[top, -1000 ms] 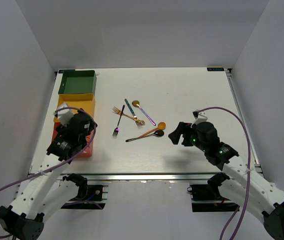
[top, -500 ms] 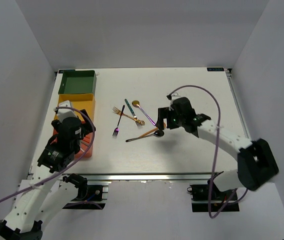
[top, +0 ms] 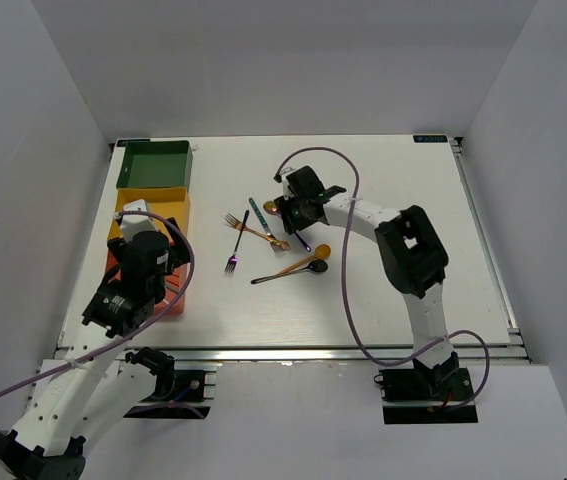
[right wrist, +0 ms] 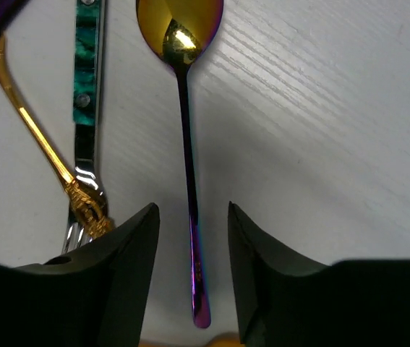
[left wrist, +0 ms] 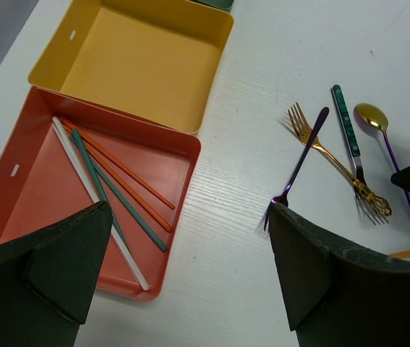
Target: Sort the eating utensils into containers
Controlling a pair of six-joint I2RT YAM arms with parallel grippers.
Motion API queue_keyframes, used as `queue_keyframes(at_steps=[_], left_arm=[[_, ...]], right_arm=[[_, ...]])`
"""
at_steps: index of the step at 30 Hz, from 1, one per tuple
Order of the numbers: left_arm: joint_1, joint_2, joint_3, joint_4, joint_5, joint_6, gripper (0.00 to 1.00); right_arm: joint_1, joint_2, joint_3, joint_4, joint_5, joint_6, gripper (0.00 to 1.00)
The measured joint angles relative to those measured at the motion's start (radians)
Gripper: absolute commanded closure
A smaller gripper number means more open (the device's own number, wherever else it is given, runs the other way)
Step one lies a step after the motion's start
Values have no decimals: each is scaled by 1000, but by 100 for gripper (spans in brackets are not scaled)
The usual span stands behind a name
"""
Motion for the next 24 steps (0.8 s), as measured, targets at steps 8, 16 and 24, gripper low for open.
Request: queue_keyframes(at_steps=[8, 16, 24], left_arm=[[0, 7, -1, 2, 11, 6, 2], [1, 37, -1, 50, 90, -6, 2], [1, 114, -98, 534, 562, -230, 2]], right_arm=[[11, 100, 103, -42, 40, -63, 100], [11, 32, 29, -35, 64, -26, 100], [6, -419, -214, 105, -177, 130, 100]])
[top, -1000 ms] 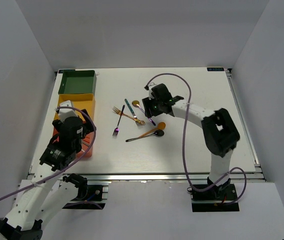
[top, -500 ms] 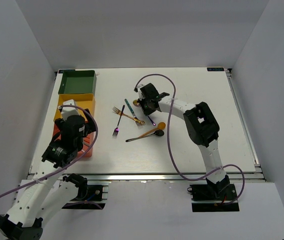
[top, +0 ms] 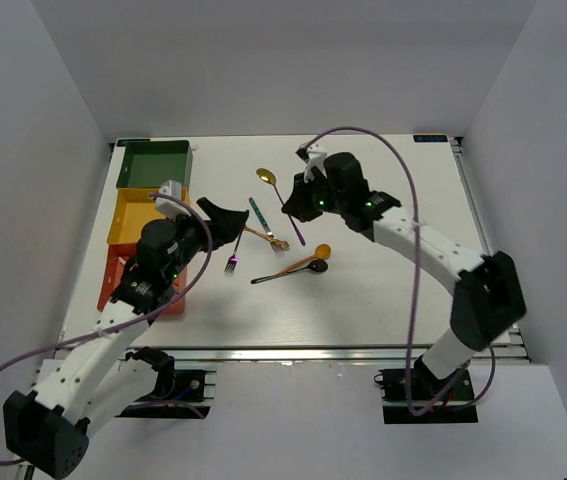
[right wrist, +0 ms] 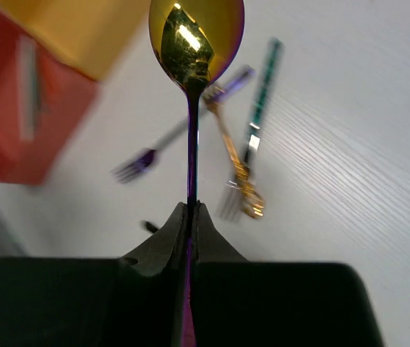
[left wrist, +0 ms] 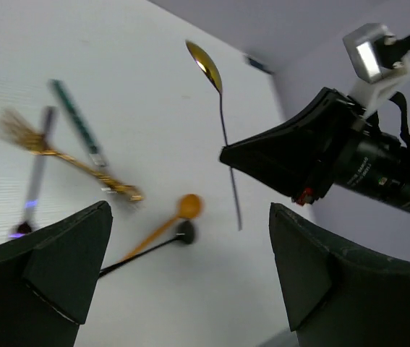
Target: Sort the eating utensils into containers
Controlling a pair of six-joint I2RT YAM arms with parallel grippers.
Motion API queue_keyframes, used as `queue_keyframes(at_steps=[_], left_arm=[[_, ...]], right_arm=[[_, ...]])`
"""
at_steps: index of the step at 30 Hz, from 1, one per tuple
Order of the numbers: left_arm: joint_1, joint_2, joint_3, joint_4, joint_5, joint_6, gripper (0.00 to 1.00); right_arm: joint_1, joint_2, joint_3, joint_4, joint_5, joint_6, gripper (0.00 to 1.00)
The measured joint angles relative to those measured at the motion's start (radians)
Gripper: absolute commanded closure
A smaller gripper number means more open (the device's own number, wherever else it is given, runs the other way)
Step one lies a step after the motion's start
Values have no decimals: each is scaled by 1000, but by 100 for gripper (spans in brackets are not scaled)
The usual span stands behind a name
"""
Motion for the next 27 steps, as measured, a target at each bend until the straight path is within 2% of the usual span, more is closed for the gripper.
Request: queue_keyframes(at_steps=[2, 6, 13, 17, 18, 20, 21, 22, 23, 24, 25, 27], left_arm=[[0, 52, -47, 164, 111, -88, 2], [-1, 170, -96, 381, 251, -221, 3], [-3, 191, -135, 612, 357, -330, 13], [-9, 182, -142, 657, 381, -346, 42], [-10, 182, -142, 655, 380, -343, 56], [-12, 183, -142, 640, 381, -333, 68], [-12, 184, -142, 634, 384, -329, 83], [-12, 185, -141, 629, 387, -328, 92], [-12, 185, -139, 623, 390, -333, 98], [-15, 185, -131, 607, 389, -320, 100], [-17, 185, -122, 583, 383, -310, 100], [-19, 187, -90, 504, 352, -295, 100]], right_arm=[[3, -115, -69, 88, -106, 56, 100], [31, -276, -222, 249, -272, 182, 100], [121, -328, -293, 304, -360, 278, 100], [141, -332, -293, 305, -363, 290, 100], [146, -333, -293, 305, -361, 291, 100], [158, -333, -292, 304, -353, 292, 100], [166, -333, -292, 301, -339, 291, 100], [174, -333, -292, 296, -323, 289, 100], [177, -330, -292, 292, -304, 282, 100], [179, -325, -292, 286, -296, 282, 100], [180, -322, -292, 285, -286, 280, 96], [184, -322, -292, 283, -248, 281, 74]])
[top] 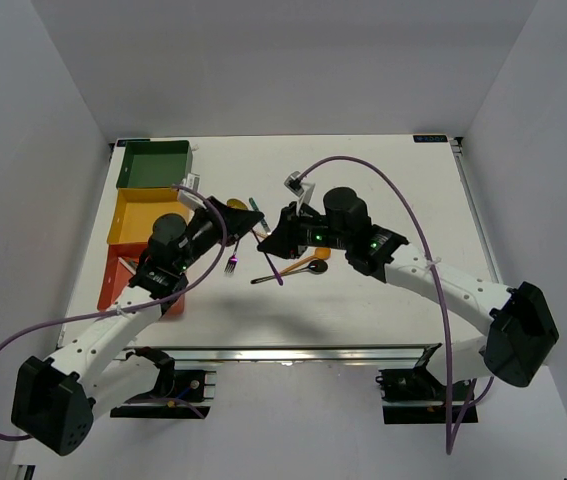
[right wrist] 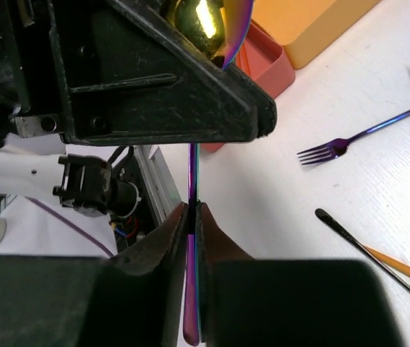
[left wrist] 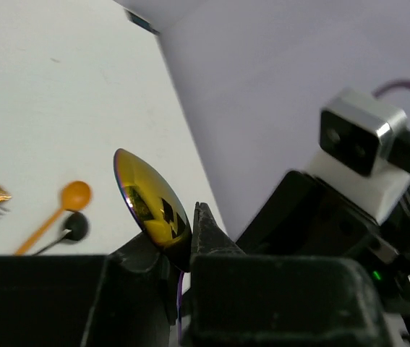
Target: Sort the eating utensils into containers
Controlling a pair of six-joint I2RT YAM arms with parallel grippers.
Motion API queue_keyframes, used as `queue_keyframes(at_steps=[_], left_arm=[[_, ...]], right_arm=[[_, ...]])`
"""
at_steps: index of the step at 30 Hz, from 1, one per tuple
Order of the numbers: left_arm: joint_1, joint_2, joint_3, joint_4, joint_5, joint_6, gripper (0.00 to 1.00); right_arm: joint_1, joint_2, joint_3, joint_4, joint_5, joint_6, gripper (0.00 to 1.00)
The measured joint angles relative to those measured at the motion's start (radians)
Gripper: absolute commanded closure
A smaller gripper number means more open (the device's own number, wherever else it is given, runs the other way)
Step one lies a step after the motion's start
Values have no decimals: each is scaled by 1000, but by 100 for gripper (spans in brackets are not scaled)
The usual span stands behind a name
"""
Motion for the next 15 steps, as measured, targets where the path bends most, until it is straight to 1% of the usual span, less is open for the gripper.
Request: queue_keyframes(at_steps=[1, 4, 6, 8, 11, 15], left_arm=[[-3, 0, 24, -55, -31, 11, 100], [14, 9, 113, -240, -161, 46, 100], [56, 29, 173, -350, -236, 61, 100], [131, 53, 223, -453, -297, 77, 100], [282, 108, 317, -612, -423, 135, 100], [457, 251, 521, -778, -586, 208, 100]], right_arm=[[2, 0, 0, 1, 21, 2, 51], [-15, -13, -8, -4, 81, 14, 30], [-45, -38, -27, -11, 132, 22, 29], [-82, -74, -49, -40, 188, 24, 27], [-138, -146, -101, -72, 274, 23, 23], [-179, -249, -182, -104, 333, 17, 21]])
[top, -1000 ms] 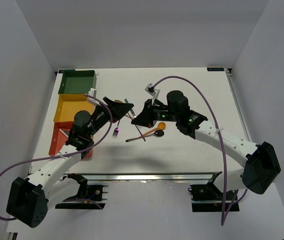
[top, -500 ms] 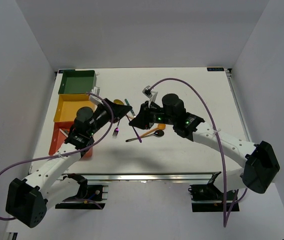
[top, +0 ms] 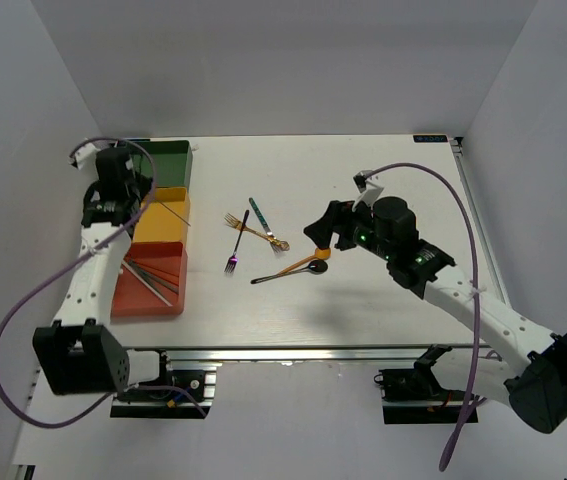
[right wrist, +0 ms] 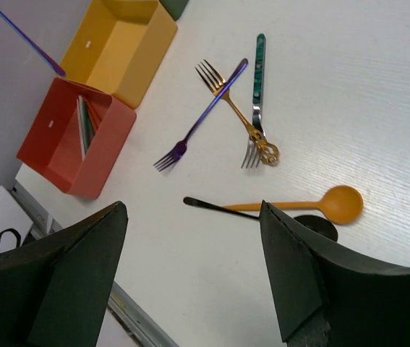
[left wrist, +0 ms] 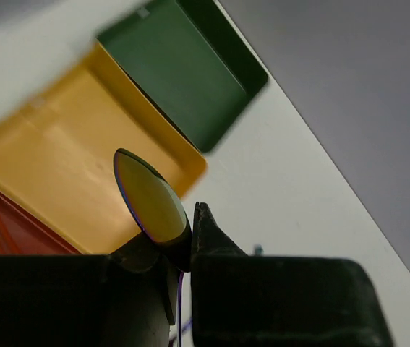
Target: Sort the eating utensils into containers
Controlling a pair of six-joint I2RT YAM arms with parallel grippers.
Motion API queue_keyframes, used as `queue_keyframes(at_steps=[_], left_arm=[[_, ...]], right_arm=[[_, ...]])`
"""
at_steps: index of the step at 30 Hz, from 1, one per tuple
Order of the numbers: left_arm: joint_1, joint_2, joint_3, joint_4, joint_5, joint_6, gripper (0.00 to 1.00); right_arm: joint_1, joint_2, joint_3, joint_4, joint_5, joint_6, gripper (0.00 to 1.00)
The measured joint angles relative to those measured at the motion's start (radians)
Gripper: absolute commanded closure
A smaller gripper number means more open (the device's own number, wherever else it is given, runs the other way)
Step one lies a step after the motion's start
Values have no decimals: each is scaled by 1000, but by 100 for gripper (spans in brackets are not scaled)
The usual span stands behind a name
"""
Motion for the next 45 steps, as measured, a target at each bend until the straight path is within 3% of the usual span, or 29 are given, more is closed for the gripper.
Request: queue_keyframes(at_steps=[5, 10, 13, 18, 19, 23, 26, 27, 39, 45], left_arm=[[116, 212, 165, -51, -101, 52, 100], [129, 409, 235, -68, -138, 105, 100], [135, 454, 216, -51, -125, 113, 90], [164, 457, 171, 6, -96, 108, 89], [174, 461, 169, 17, -86, 104, 84], [205, 489, 165, 53, -42, 93, 19], [215, 490, 140, 70, -14, 75, 10], [215, 489, 134, 74, -6, 71, 2], [193, 301, 163, 11, 117, 153, 2], [29, 49, 73, -2, 185, 264, 2]], right_arm=[[-8, -55, -51, -21, 20, -14, 21], [-14, -88, -89, -56, 22, -32, 20], [-14, -107, -100, -68, 24, -42, 20], [-14, -135, -100, -74, 24, -47, 20], [-14, -141, -100, -74, 25, -48, 19], [-14, -158, -101, -77, 28, -50, 14], [-14, -161, -101, -79, 33, -50, 11], [-14, -159, -102, -79, 36, -49, 11], [-14, -5, -88, -190, 203, -16, 11], [4, 79, -65, -288, 363, 67, 11]])
